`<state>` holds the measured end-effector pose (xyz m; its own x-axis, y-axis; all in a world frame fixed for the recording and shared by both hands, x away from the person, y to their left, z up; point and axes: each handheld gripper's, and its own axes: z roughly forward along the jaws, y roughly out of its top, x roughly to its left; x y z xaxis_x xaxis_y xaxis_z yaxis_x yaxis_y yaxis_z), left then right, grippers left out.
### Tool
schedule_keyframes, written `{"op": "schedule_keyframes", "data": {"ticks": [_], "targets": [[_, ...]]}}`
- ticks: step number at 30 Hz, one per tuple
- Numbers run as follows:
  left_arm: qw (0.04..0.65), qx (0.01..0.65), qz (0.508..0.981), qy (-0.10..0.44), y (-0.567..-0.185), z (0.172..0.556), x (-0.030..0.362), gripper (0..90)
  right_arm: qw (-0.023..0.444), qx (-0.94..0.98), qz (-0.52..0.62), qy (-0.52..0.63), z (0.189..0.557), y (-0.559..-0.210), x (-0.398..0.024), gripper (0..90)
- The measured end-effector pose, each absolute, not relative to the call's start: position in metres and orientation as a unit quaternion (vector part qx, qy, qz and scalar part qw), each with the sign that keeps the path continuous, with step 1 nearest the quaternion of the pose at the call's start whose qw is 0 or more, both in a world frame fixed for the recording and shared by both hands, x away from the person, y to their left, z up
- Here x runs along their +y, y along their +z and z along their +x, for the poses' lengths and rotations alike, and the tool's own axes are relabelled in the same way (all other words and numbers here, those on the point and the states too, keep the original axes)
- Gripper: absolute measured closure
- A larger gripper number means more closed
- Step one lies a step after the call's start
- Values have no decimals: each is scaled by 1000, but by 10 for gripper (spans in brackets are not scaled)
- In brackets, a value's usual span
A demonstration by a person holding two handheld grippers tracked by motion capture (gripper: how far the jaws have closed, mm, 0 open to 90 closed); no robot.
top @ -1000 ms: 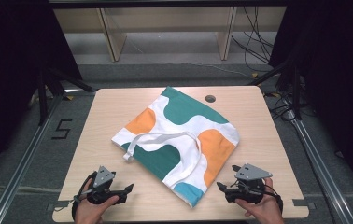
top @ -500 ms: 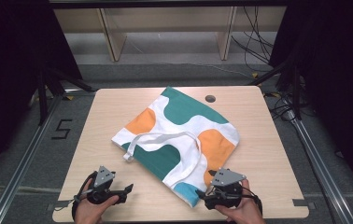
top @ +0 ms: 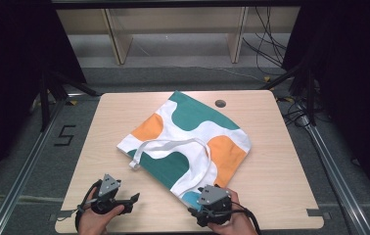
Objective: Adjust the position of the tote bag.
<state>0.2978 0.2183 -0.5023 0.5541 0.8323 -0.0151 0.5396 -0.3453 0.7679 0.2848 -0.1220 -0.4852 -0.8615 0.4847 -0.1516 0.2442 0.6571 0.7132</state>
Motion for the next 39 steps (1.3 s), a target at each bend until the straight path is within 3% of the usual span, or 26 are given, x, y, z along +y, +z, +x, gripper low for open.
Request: {"op": "schedule_keyframes", "data": {"ticks": [2,6,9,13,19,27,39], "targets": [[377,427,798,196,-502,298,217,160,177,899,207,343,285,-489,-117,403],[373,427,801,194,-502,297,218,160,183,900,209,335,286,-490,-118,454],[370,420,805,198,-500,297,219,161,187,900,205,336,282,-488,-120,539],[377,423,799,201,-501,297,219,162,215,900,192,328,277,-485,-127,590],[379,423,798,202,-502,297,218,162,198,898,206,334,278,-483,-140,614],[370,417,806,201,-500,297,220,163,188,907,198,321,277,-481,-155,744],[375,424,799,203,-500,296,219,167,214,901,213,312,278,-478,-212,821]]}}
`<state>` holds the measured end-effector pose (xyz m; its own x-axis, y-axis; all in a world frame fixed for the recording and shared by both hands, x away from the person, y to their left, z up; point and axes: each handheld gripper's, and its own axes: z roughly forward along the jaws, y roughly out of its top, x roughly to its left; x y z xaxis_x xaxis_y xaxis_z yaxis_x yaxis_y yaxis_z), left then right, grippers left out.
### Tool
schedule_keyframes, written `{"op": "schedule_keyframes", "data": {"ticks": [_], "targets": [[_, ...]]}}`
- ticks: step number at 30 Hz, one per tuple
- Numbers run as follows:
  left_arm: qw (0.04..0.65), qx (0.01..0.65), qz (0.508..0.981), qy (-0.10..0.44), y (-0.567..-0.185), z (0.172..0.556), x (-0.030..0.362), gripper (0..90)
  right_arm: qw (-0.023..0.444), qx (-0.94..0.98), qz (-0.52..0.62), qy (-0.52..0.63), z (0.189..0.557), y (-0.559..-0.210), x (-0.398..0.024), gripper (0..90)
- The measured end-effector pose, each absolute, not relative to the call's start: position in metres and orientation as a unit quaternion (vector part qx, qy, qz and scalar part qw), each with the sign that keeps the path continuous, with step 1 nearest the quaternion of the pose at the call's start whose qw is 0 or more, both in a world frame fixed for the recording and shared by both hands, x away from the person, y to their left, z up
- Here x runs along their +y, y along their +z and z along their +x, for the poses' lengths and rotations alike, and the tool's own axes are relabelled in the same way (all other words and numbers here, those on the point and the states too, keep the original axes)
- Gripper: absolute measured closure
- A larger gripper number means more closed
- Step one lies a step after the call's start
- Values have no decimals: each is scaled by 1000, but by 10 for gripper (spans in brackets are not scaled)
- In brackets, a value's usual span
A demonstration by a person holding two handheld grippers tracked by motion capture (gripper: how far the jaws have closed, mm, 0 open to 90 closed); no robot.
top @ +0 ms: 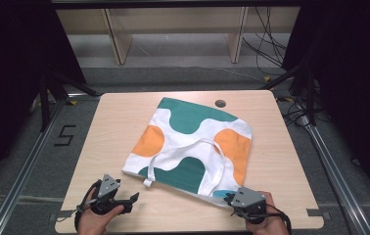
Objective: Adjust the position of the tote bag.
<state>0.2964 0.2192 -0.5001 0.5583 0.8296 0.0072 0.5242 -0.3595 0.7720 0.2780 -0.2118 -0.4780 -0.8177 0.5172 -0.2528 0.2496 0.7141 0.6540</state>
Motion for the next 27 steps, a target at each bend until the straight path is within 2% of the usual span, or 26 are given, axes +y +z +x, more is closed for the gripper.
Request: {"op": "schedule_keyframes", "data": {"ticks": [8,19,25,27], "targets": [[379,425,797,200,-501,296,218,167,231,888,247,312,282,-477,-248,834],[380,418,802,196,-500,296,217,178,231,878,271,319,290,-478,-270,839],[375,408,809,197,-500,295,214,198,225,877,280,320,291,-481,-270,778],[372,395,816,198,-500,296,213,232,225,874,290,319,291,-481,-270,766]]}}
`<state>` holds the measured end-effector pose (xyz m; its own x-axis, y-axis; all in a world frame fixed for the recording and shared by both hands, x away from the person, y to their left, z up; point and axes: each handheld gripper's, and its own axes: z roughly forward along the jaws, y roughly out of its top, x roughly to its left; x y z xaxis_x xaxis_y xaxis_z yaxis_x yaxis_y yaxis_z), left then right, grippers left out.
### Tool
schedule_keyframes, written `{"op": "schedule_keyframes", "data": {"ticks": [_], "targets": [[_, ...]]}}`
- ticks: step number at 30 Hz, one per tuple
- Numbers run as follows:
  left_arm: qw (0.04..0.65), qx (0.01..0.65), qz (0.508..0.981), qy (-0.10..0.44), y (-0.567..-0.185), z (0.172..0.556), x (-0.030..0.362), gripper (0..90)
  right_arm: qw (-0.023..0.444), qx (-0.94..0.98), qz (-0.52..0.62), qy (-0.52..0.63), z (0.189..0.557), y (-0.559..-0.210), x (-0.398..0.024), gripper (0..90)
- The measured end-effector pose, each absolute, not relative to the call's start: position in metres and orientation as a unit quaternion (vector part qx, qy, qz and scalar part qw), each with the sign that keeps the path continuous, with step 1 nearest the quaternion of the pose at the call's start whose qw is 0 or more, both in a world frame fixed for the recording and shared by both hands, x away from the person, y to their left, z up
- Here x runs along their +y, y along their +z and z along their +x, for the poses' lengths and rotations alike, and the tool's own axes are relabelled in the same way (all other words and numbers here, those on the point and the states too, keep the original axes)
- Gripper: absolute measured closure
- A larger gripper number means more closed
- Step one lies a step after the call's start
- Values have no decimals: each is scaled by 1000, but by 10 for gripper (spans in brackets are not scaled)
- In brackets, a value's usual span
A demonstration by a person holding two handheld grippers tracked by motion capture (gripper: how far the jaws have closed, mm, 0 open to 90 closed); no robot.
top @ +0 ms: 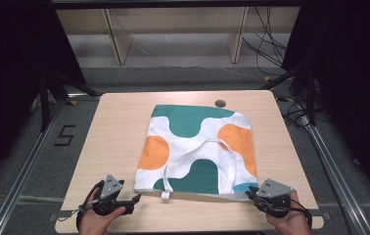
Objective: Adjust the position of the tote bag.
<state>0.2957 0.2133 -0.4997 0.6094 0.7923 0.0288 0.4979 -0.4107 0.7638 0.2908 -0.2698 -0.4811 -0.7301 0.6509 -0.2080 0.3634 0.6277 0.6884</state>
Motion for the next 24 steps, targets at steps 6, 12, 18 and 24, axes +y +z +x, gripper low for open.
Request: {"op": "schedule_keyframes", "data": {"ticks": [6,12,18,24], "targets": [[354,393,824,202,-502,300,207,238,230,877,281,316,292,-482,-268,756],[313,379,841,224,-506,316,196,262,228,877,283,314,292,-483,-267,738],[316,377,839,234,-507,330,190,285,227,875,289,316,293,-483,-267,692],[337,349,835,259,-503,338,182,471,226,872,302,312,295,-485,-267,611]]}}
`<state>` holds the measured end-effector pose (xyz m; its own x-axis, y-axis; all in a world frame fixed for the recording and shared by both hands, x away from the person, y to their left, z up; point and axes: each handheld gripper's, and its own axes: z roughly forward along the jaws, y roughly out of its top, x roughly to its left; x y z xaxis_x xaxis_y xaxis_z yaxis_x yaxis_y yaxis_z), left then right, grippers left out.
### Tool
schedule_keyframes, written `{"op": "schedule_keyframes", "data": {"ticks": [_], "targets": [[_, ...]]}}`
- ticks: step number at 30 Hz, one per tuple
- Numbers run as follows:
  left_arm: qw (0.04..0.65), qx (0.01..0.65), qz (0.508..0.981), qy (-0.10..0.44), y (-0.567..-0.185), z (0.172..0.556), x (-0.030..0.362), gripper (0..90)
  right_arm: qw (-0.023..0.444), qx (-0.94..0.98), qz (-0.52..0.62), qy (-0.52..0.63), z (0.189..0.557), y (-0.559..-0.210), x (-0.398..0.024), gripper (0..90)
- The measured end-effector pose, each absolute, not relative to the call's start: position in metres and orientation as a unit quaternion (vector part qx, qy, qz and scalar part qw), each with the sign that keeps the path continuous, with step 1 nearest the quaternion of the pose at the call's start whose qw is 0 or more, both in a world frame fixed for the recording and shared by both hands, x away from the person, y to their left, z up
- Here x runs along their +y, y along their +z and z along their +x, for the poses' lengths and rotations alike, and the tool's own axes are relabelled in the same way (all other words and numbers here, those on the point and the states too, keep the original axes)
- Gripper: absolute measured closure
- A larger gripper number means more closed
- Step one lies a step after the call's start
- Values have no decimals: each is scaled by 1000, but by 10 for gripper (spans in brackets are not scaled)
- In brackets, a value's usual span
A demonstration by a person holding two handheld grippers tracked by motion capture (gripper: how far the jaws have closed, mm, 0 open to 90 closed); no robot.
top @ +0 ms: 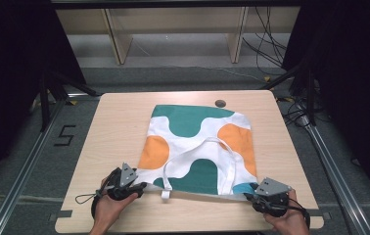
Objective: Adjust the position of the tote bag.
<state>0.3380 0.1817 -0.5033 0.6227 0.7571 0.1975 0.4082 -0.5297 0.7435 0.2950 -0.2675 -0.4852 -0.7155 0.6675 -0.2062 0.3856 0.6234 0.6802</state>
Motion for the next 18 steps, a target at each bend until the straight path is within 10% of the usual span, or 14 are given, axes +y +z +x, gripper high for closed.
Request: {"op": "schedule_keyframes", "data": {"ticks": [8,18], "targets": [[320,306,855,271,-508,345,170,673,248,890,278,263,298,-492,-258,597],[318,292,860,270,-503,341,170,822,249,888,272,275,306,-490,-261,792]]}}
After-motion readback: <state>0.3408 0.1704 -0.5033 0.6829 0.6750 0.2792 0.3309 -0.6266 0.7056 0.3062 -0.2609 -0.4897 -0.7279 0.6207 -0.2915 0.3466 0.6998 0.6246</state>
